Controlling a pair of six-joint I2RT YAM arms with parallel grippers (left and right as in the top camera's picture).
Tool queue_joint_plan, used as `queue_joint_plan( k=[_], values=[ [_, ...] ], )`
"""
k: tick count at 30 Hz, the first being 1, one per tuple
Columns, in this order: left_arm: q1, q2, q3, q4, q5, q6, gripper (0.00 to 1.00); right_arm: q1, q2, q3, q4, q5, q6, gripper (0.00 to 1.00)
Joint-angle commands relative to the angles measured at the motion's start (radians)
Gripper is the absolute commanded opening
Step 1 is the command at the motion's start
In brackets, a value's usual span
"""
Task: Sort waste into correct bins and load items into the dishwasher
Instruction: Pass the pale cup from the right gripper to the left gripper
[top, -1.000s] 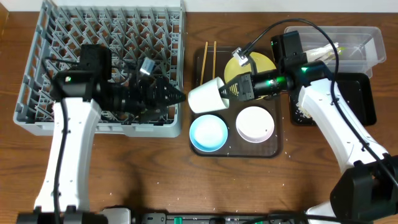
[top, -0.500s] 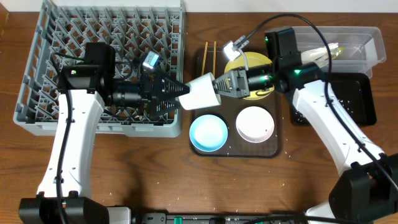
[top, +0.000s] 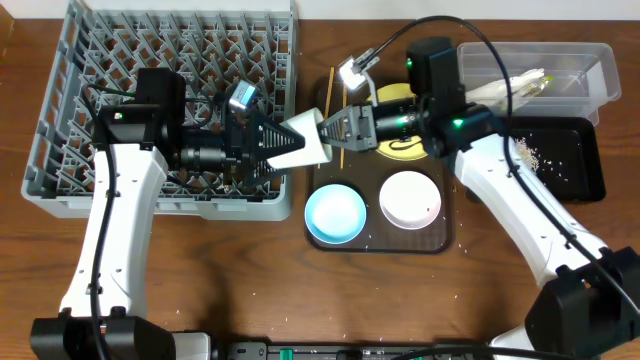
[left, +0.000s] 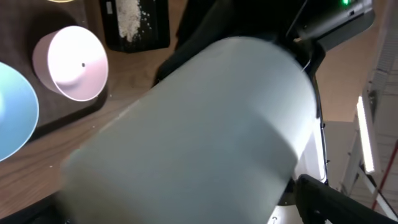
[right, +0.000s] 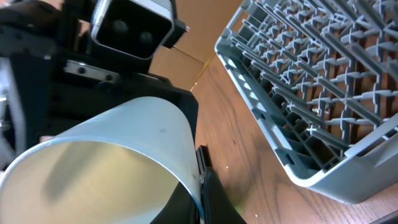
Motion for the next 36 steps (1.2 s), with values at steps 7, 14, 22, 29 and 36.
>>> queue_joint_plan(
  k=[7,14,22,29,36],
  values=[
    [0.004,0.002,-0.004,0.002,0.092,0.024,0.94,0.076,0.0,-0.001,0.019,0.112,0.032,0.01],
    [0.004,0.002,-0.004,0.002,0.118,0.02,0.85,0.082,0.0,-0.048,0.012,0.114,0.032,0.01],
    [0.005,0.002,-0.004,0.008,0.126,0.021,0.84,0.083,0.0,-0.105,0.012,0.114,0.032,0.01],
    [0.006,0.002,-0.004,0.14,0.126,-0.117,0.88,0.08,0.0,-0.106,-0.008,0.098,0.035,0.01],
    [0.015,0.002,-0.004,0.177,0.136,-0.161,0.88,0.053,0.0,-0.106,-0.013,0.092,0.024,0.01]
  ],
)
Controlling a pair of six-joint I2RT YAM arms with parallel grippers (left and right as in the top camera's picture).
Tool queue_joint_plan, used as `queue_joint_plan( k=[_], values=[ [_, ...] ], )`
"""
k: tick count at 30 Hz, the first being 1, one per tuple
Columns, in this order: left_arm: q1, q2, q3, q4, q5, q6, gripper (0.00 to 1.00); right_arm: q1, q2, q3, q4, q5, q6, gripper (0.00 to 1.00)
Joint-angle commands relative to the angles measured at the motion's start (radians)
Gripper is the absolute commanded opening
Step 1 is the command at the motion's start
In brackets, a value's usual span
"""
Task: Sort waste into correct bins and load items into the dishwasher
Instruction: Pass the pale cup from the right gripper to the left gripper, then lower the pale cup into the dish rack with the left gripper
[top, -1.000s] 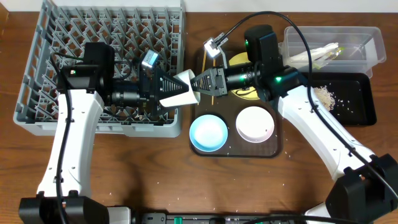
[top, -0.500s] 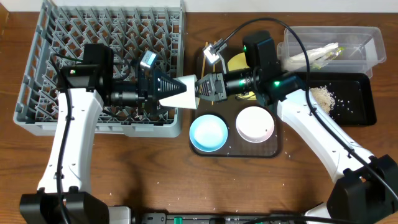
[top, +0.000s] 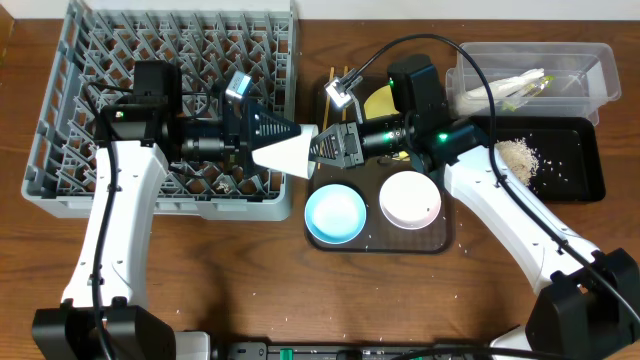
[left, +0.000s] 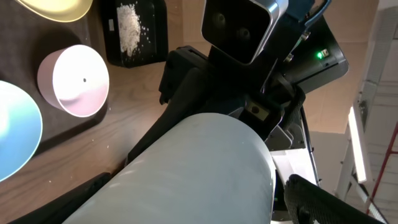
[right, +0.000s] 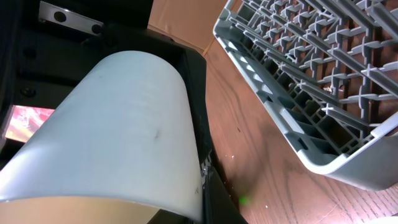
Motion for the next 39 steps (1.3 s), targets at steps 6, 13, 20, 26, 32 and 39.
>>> queue_joint_plan(
  k=[6,13,20,26,32,39],
  values=[
    [0.003,-0.016,0.014,0.011,0.13,-0.021,0.75,-0.039,0.016,-0.034,-0.026,0.058,-0.011,0.01],
    [0.003,-0.016,0.014,0.012,0.129,-0.021,0.57,-0.046,0.016,-0.034,-0.026,0.058,-0.026,0.03],
    [0.003,-0.016,0.014,0.012,0.121,-0.02,0.5,-0.057,0.016,-0.034,-0.019,0.058,-0.045,0.54],
    [0.003,-0.017,0.014,0.012,0.037,-0.021,0.45,-0.13,0.016,-0.034,-0.019,0.058,-0.057,0.62],
    [0.003,-0.021,0.014,0.005,-0.211,-0.043,0.44,-0.226,0.016,-0.034,-0.135,0.111,-0.186,0.77],
    [0.003,-0.045,0.021,-0.01,-0.44,-0.065,0.42,-0.224,0.015,-0.032,-0.29,0.258,-0.283,0.77]
  ],
)
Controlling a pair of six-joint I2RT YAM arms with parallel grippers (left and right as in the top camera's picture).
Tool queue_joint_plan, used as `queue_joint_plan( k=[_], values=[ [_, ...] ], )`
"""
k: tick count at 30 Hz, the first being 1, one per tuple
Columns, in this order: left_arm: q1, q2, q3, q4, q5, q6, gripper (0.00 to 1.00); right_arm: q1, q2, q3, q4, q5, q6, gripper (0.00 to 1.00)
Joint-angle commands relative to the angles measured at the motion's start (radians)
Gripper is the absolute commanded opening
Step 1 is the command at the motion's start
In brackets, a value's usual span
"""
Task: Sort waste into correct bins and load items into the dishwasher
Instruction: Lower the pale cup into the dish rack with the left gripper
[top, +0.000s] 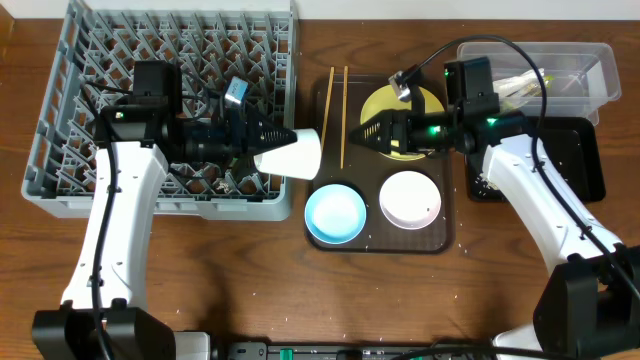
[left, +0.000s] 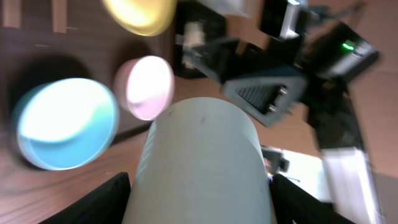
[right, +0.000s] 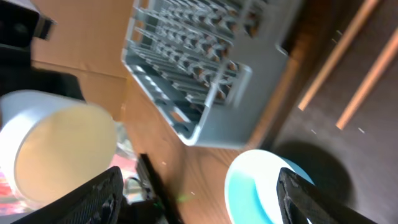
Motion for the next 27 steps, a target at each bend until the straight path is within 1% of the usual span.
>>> queue_joint_plan(
  k=[1,3,6,9,11,15,17,21,25,27],
  values=[
    [0.002,-0.051,0.031,-0.023,-0.22,-0.015,0.42,0.003,0.008,0.0,-0.052,0.087,-0.1,0.77],
    [0.002,-0.075,0.048,-0.061,-0.357,-0.015,0.43,0.005,0.006,0.0,-0.096,0.119,-0.122,0.78],
    [0.002,-0.12,0.065,-0.119,-0.621,-0.016,0.43,0.022,0.0,0.0,-0.159,0.19,-0.153,0.77],
    [0.002,-0.14,0.064,-0.154,-0.871,-0.052,0.43,0.056,-0.004,0.0,-0.205,0.284,-0.167,0.77],
    [0.001,-0.134,0.064,-0.168,-0.952,-0.055,0.43,0.081,-0.006,0.0,-0.226,0.346,-0.166,0.77],
    [0.001,-0.095,0.048,-0.136,-1.027,-0.055,0.43,0.13,-0.008,0.001,-0.259,0.449,-0.157,0.76],
    [-0.01,-0.056,0.037,-0.105,-1.027,-0.051,0.43,0.146,-0.008,0.001,-0.278,0.486,-0.146,0.75],
    [-0.062,0.007,0.037,-0.076,-1.054,-0.051,0.43,0.138,-0.008,0.001,-0.288,0.495,-0.133,0.73],
    [-0.143,0.071,0.037,-0.058,-1.165,-0.052,0.43,0.115,-0.008,0.001,-0.297,0.497,-0.124,0.73],
    [-0.163,0.101,0.037,-0.045,-1.192,-0.052,0.43,0.103,-0.008,0.001,-0.303,0.497,-0.125,0.73]
  ],
)
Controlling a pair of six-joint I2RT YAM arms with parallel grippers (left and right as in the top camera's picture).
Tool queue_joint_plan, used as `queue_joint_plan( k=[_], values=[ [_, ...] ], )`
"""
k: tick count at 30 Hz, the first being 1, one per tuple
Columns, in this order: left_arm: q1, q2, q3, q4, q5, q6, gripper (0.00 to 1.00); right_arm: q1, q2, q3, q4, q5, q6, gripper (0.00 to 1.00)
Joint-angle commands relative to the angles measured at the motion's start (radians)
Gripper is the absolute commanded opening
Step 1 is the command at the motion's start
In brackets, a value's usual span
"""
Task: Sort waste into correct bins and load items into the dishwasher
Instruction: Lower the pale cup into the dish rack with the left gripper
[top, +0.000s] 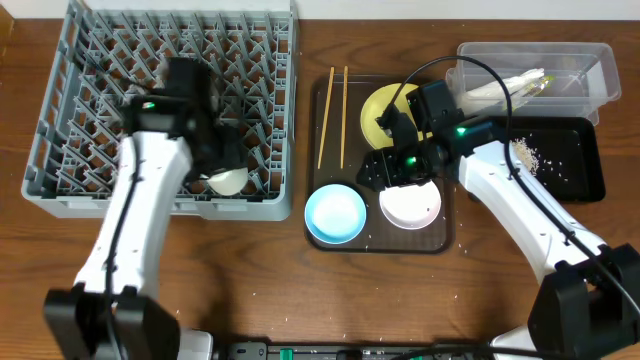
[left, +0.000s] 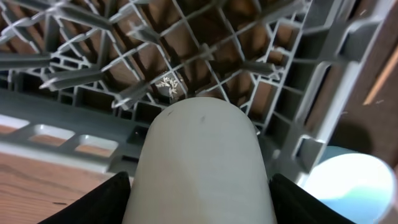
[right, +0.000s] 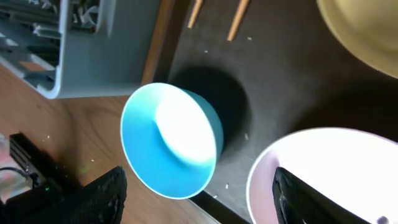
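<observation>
My left gripper (top: 225, 172) is shut on a white cup (top: 230, 182) at the front right corner of the grey dish rack (top: 60, 150). In the left wrist view the cup (left: 199, 155) fills the middle between my fingers (left: 115, 199), its far end pointing down at the rack grid (left: 93, 56). My right gripper (top: 385, 168) hangs open and holds nothing. It is over the dark tray (top: 325, 245), between the blue bowl (top: 335, 215) and the pink bowl (top: 410, 200). The right wrist view shows the blue bowl (right: 171, 140) and the pink bowl (right: 329, 174) below.
On the tray's far side lie a yellow plate (top: 380, 110) and two chopsticks (top: 333, 115). A clear bin (top: 590, 70) with waste in it stands at the back right. In front of it is a black tray (top: 560, 160) with spilled rice.
My left gripper held the cup on its side just past the rack's right edge; it is now over the rack's front right corner, cup pointing down. My right gripper has moved from over the yellow plate to between the bowls.
Both grippers were at the white cup between rack and tray, and still were a moment later. Then my right gripper had let go and was back over the yellow plate, the left holding the cup alone. Now the cup is in the rack's corner.
</observation>
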Motion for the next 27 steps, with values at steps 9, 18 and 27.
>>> queue_joint_plan(
  k=[9,18,27],
  values=[
    [-0.082,0.122,-0.004,0.04,-0.093,-0.005,0.42,-0.051,-0.008,0.001,-0.015,0.019,0.006,0.73],
    [-0.132,0.095,0.014,0.053,-0.109,-0.005,0.43,-0.051,-0.008,0.001,-0.013,0.026,0.007,0.73],
    [-0.162,0.102,-0.01,0.077,-0.126,-0.005,0.43,-0.051,-0.008,0.001,-0.013,0.026,0.007,0.73]
  ],
)
